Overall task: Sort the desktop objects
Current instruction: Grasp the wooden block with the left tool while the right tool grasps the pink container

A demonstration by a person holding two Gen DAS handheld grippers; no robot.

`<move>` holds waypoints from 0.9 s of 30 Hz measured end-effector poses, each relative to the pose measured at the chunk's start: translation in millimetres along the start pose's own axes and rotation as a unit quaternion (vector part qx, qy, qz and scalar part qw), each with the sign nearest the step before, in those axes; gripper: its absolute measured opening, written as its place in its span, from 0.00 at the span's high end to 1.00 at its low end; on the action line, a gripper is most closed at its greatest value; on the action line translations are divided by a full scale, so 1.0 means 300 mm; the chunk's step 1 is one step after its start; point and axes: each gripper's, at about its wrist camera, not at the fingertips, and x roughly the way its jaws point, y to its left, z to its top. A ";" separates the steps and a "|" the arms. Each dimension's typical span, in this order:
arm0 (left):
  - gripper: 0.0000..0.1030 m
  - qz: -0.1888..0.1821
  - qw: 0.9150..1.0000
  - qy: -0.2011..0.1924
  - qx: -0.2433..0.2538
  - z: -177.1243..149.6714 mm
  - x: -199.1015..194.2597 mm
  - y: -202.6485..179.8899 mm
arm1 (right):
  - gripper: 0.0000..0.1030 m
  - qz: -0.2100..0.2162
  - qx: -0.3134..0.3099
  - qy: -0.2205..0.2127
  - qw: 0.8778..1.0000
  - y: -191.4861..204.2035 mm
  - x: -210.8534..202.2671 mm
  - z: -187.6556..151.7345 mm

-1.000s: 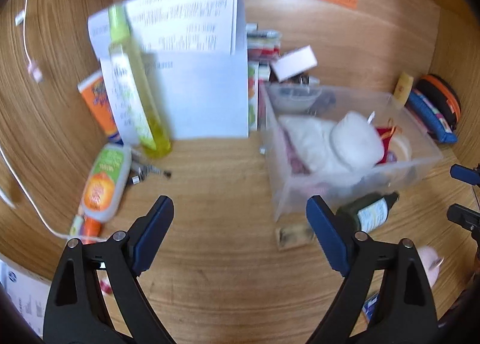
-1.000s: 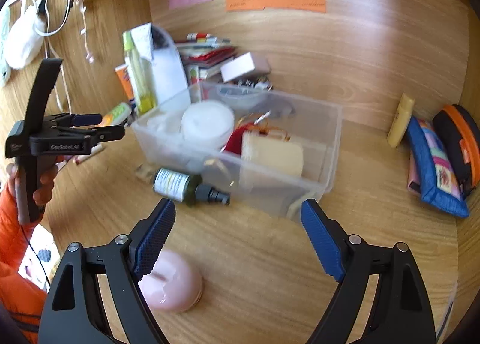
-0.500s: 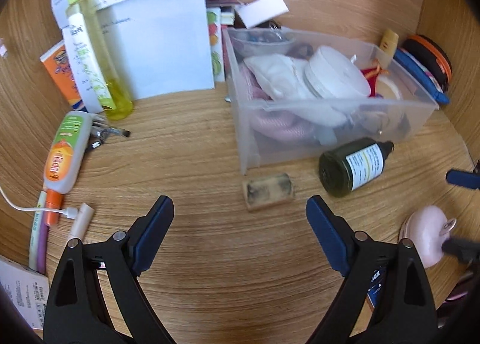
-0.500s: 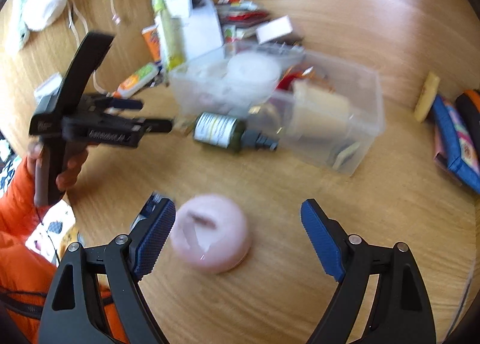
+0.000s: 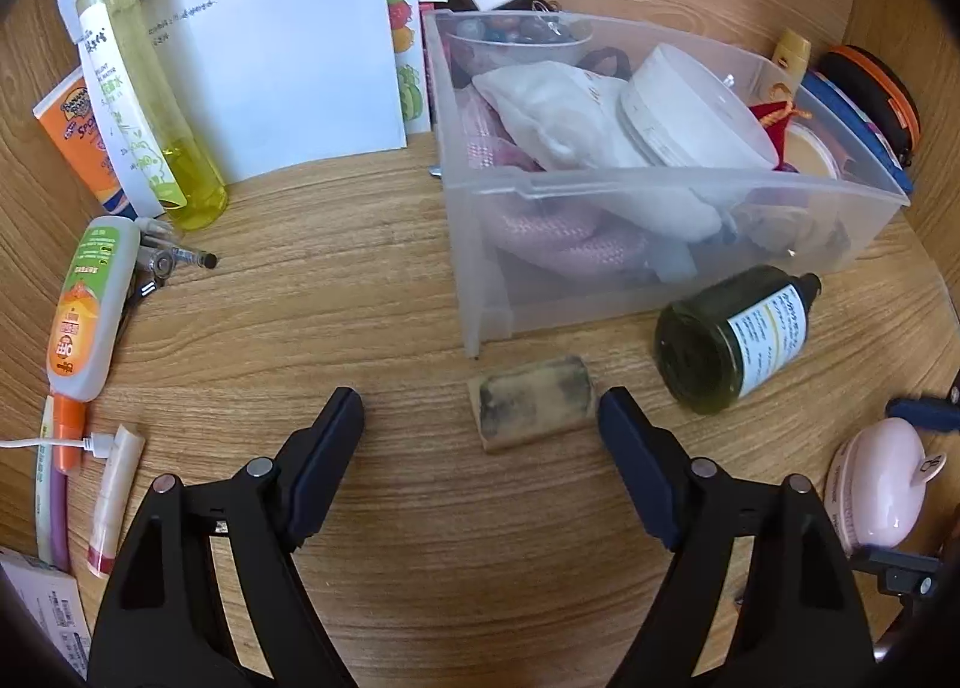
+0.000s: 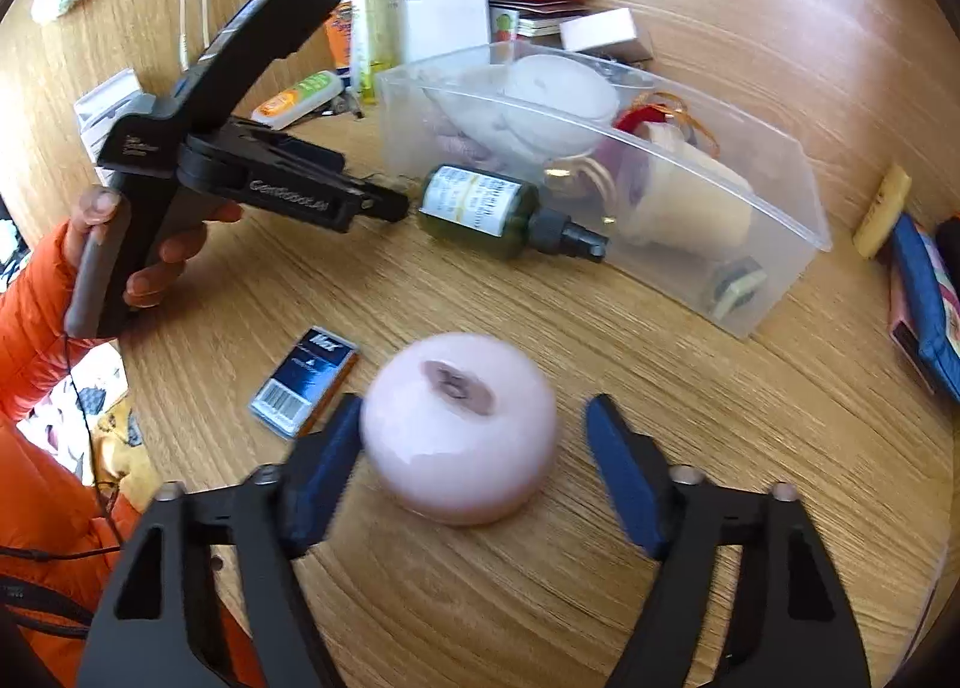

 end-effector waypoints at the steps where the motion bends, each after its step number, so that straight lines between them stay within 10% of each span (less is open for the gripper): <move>1: 0.25 -0.003 1.000 -0.001 0.000 0.001 -0.002 0.000 | 0.41 0.003 -0.002 0.004 1.000 0.003 0.004 0.000; 7: 0.56 0.003 1.000 -0.017 -0.006 0.004 -0.017 0.016 | 0.42 -0.001 0.010 0.003 1.000 -0.009 0.004 0.015; 27: 0.57 -0.001 0.996 -0.072 -0.046 0.021 -0.186 0.080 | 0.42 -0.066 0.129 -0.121 0.982 -0.259 -0.184 0.191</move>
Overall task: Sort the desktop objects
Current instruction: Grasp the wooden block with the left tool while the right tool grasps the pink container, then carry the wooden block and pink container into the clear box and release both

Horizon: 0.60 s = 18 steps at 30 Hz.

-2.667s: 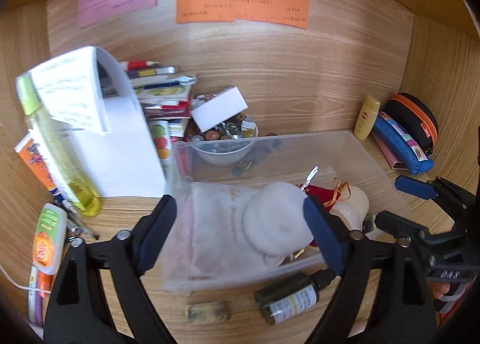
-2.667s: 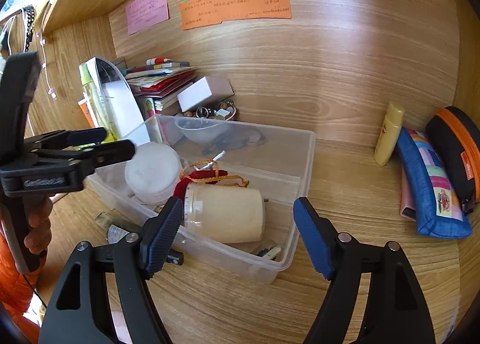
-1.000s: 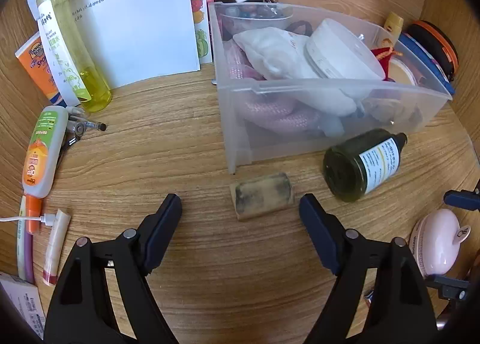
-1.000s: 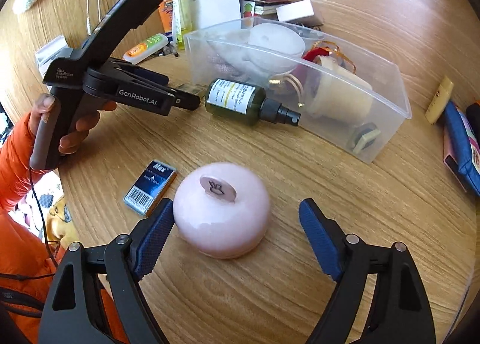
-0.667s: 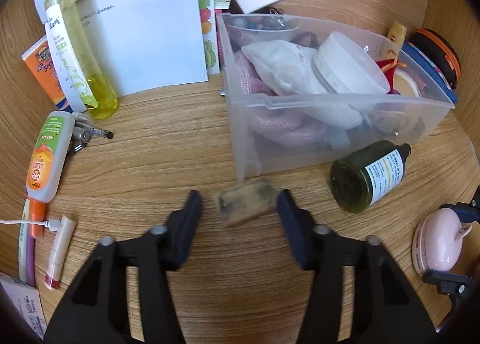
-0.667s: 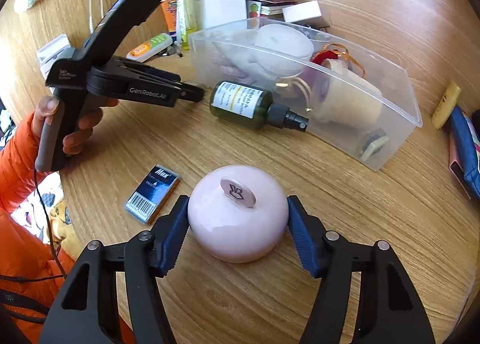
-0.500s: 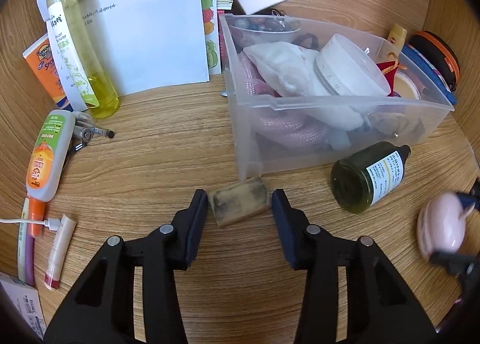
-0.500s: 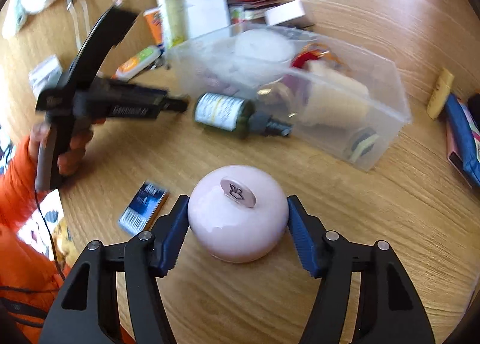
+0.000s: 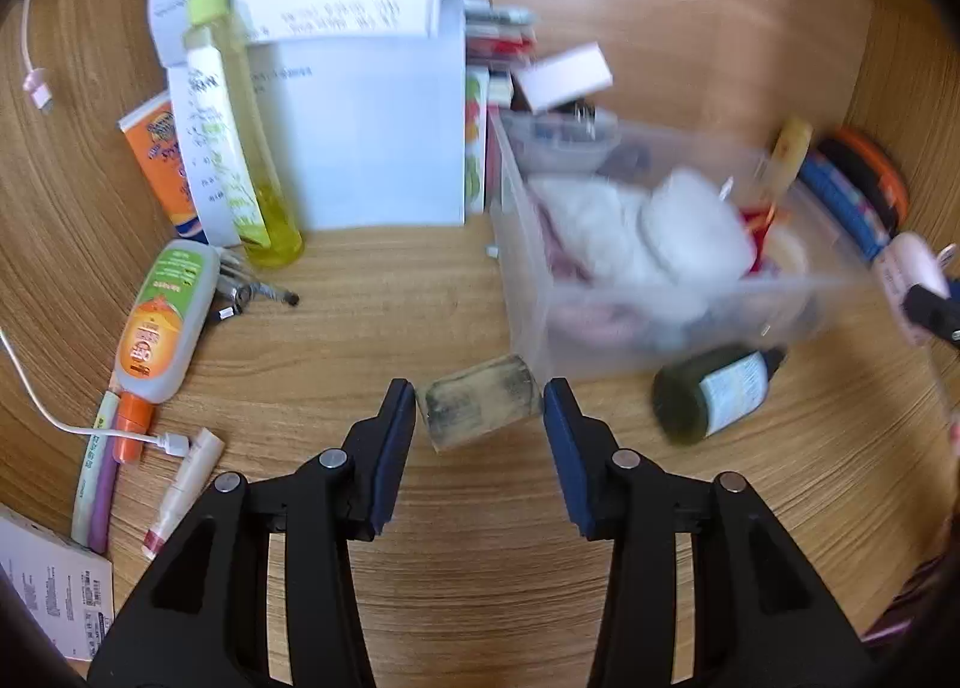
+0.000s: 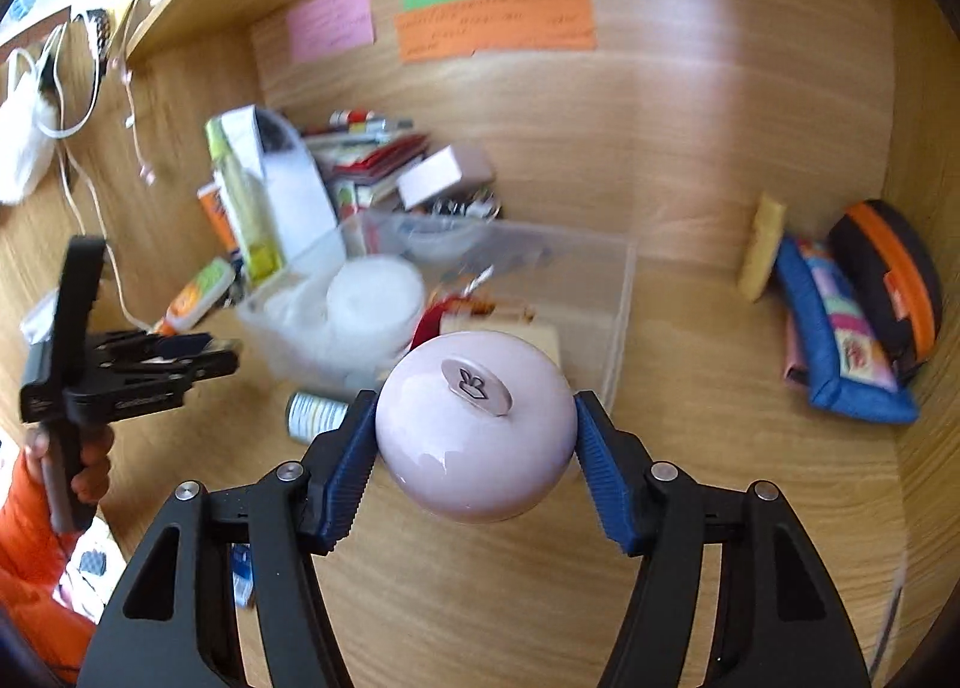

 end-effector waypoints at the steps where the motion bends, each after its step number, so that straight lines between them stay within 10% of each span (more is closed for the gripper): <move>1: 0.57 -0.008 1.000 -0.006 -0.007 0.011 -0.019 0.008 | 0.42 -0.001 0.001 -0.005 1.000 -0.007 -0.002 0.013; 18: 0.57 -0.048 0.993 -0.111 0.004 0.249 -0.142 -0.088 | 0.42 0.011 0.012 -0.053 0.998 -0.026 0.057 0.211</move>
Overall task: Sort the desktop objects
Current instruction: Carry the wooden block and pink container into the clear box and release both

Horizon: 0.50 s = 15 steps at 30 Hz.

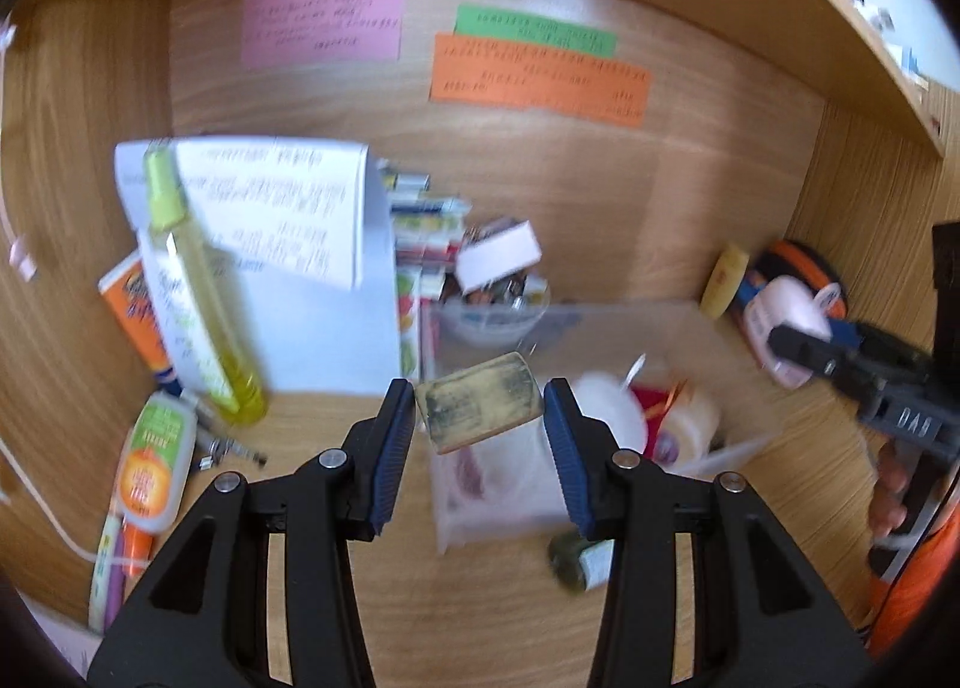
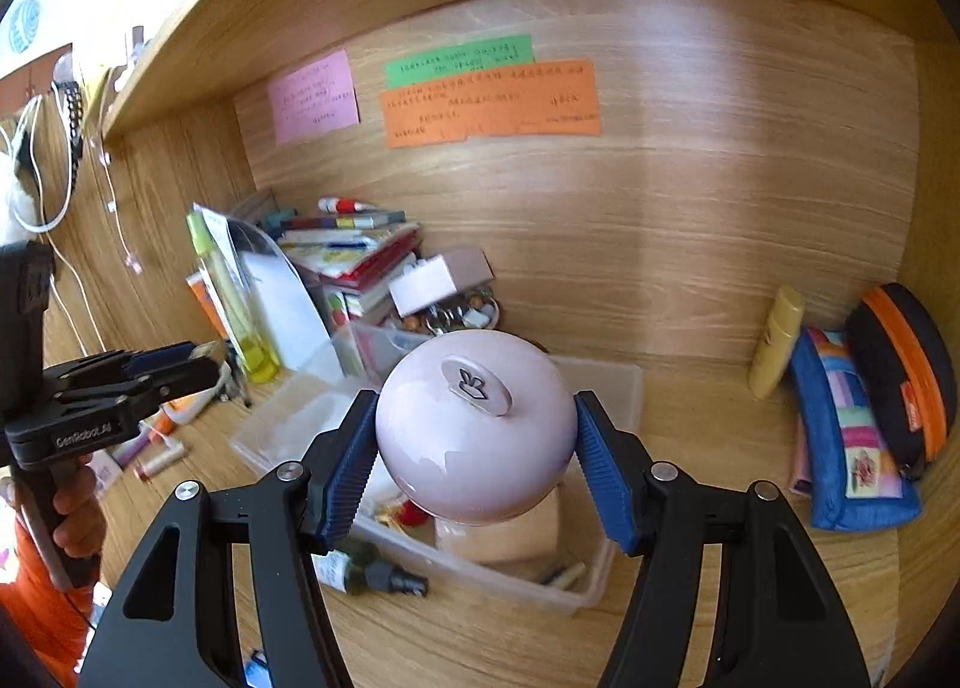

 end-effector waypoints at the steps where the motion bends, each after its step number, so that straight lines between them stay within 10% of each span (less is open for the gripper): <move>1: 0.57 -0.002 1.000 -0.006 0.001 0.021 -0.002 -0.004 | 0.42 -0.001 0.000 -0.006 1.000 0.003 -0.001 0.011; 15: 0.57 -0.021 1.000 0.016 0.002 0.078 0.170 -0.055 | 0.42 -0.009 0.015 0.003 1.000 -0.023 0.123 0.005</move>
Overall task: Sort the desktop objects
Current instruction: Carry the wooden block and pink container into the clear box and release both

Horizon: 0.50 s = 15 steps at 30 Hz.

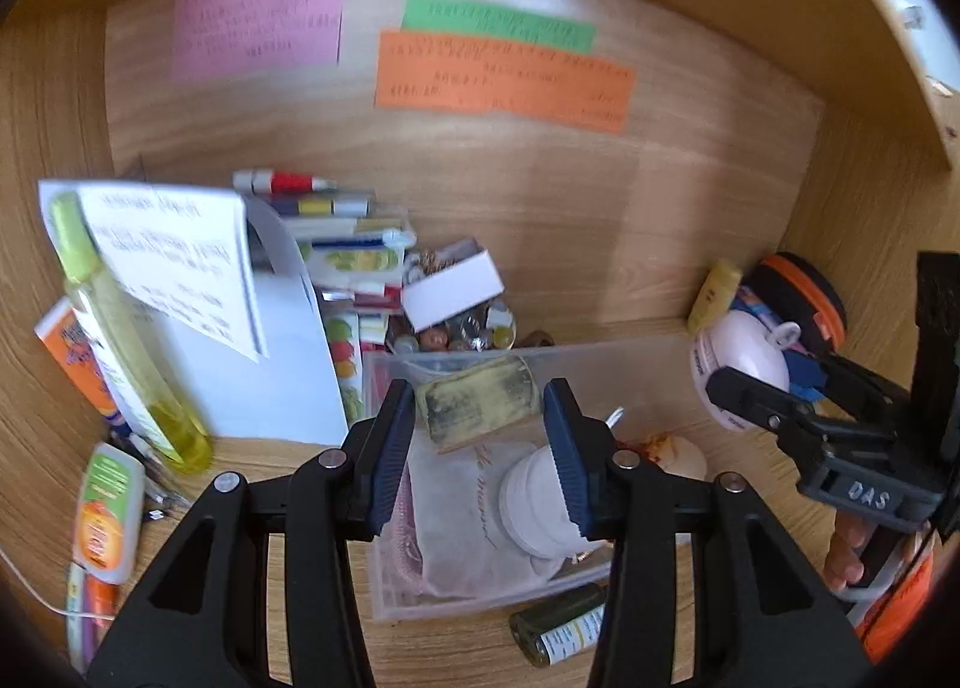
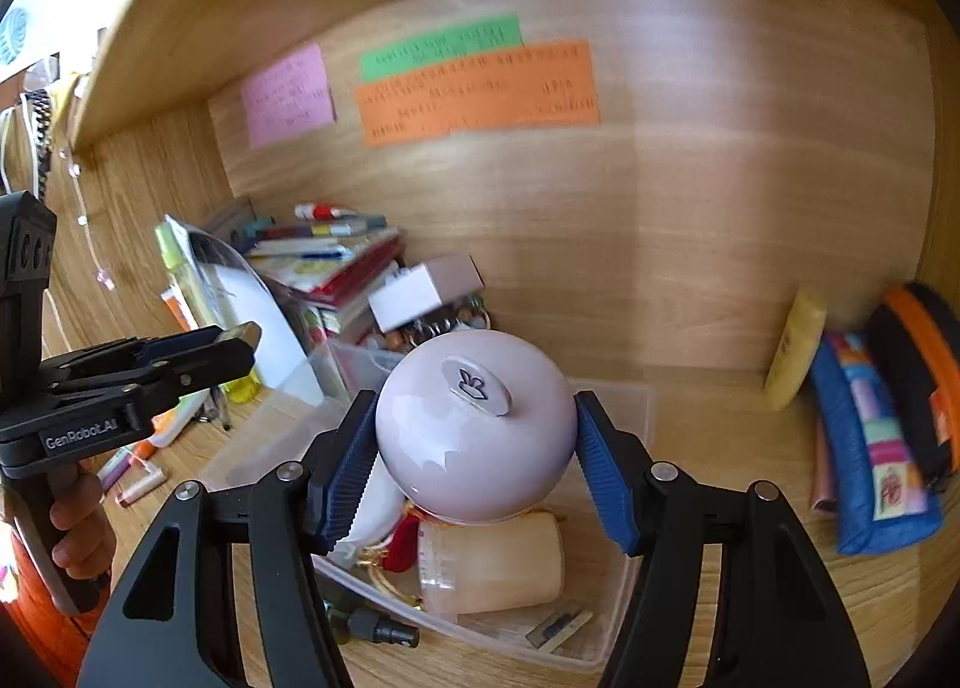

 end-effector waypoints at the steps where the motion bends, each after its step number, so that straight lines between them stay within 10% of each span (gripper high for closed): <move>1: 0.57 -0.005 1.000 0.007 -0.002 -0.004 0.021 0.002 | 0.42 -0.001 0.002 0.007 1.000 -0.006 0.016 -0.006; 15: 0.57 -0.008 0.996 0.080 -0.033 -0.068 0.192 0.075 | 0.41 -0.012 0.031 0.079 0.996 -0.080 0.172 -0.085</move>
